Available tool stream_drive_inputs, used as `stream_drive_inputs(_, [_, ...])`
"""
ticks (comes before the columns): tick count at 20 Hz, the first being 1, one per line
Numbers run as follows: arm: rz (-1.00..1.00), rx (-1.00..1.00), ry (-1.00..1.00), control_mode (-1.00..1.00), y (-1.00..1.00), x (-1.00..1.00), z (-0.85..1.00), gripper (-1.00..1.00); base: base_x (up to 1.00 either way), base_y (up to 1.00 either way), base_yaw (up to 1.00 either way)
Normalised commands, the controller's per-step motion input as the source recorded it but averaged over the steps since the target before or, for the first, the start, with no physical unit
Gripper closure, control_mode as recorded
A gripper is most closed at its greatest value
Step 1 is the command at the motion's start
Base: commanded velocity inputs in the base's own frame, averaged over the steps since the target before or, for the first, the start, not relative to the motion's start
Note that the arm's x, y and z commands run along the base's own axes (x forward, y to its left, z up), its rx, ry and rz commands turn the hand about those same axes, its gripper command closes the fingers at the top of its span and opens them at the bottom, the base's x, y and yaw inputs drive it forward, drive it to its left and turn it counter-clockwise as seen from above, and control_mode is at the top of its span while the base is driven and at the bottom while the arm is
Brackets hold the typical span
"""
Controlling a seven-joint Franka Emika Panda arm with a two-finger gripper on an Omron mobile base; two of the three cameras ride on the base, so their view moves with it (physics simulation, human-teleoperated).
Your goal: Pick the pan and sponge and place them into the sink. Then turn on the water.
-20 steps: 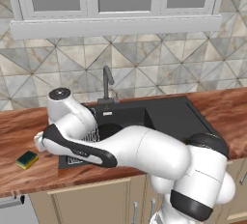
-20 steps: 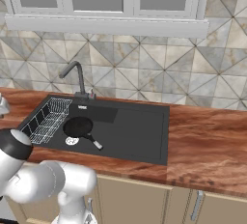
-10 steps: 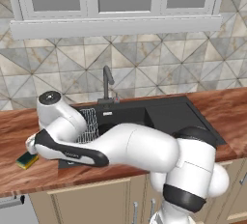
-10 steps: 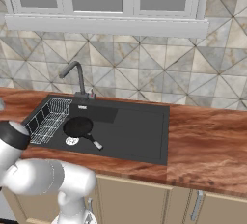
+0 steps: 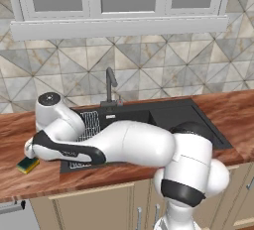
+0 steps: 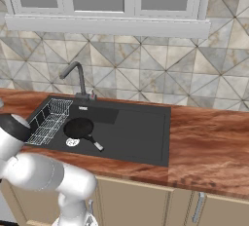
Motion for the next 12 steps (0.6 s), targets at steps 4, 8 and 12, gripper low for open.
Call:
stream_drive_inputs(4, [0.19,0.0,0.0,-1.0,0.13,0.14,-0.04,-1.0,0.0,0.0,0.0])
stream_drive_inputs(8, [0.17,-0.03,0.0,-1.0,0.12,0.1,0.0,-1.0,0.0,0.0,0.0])
stream_drive_inputs(12, [0.14,-0.13,0.03,-1.0,0.14,0.0,0.05,-1.0,0.0,0.0,0.0])
